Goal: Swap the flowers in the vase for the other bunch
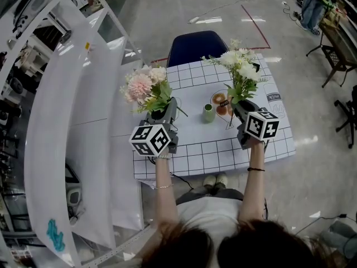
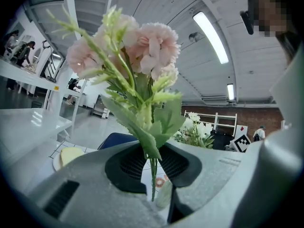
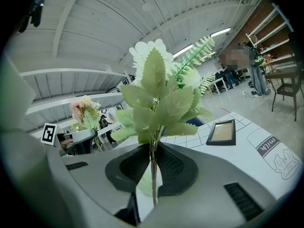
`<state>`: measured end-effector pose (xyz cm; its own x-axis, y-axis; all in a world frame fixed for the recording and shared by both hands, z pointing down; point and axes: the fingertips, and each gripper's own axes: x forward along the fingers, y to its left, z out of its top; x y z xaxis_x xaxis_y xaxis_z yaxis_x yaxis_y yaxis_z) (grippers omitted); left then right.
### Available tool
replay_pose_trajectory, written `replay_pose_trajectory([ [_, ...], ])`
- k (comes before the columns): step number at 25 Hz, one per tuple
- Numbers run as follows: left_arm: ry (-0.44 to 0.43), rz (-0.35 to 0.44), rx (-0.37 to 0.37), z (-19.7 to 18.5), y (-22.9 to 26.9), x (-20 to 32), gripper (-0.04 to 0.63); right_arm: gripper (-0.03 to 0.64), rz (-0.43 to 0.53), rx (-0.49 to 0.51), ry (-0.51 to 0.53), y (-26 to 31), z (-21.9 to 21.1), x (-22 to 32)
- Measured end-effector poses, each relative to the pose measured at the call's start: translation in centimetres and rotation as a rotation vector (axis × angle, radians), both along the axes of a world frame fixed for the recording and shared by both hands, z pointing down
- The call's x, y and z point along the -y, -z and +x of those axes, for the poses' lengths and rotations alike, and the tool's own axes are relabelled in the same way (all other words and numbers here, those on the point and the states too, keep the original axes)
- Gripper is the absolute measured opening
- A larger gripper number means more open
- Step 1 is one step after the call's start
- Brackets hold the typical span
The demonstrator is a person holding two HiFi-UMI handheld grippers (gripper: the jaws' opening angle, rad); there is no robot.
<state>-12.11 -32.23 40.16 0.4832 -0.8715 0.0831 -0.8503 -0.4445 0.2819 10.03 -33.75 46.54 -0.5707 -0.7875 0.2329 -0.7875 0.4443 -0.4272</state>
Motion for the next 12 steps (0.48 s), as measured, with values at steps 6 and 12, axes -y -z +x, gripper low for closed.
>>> replay_pose_trajectory([
  [6, 0.004, -0.005, -0.003, -0.07, -0.27, -0.24, 0.077, 0.043, 0.005, 0.000, 0.001, 0.11, 0.04, -0.15],
  [12, 0.004, -0.020, -0.007, -0.10, -0.57, -0.56, 0.077, 0.043, 0.013, 0.001, 0.003, 0.64, -0.07, -0.30],
])
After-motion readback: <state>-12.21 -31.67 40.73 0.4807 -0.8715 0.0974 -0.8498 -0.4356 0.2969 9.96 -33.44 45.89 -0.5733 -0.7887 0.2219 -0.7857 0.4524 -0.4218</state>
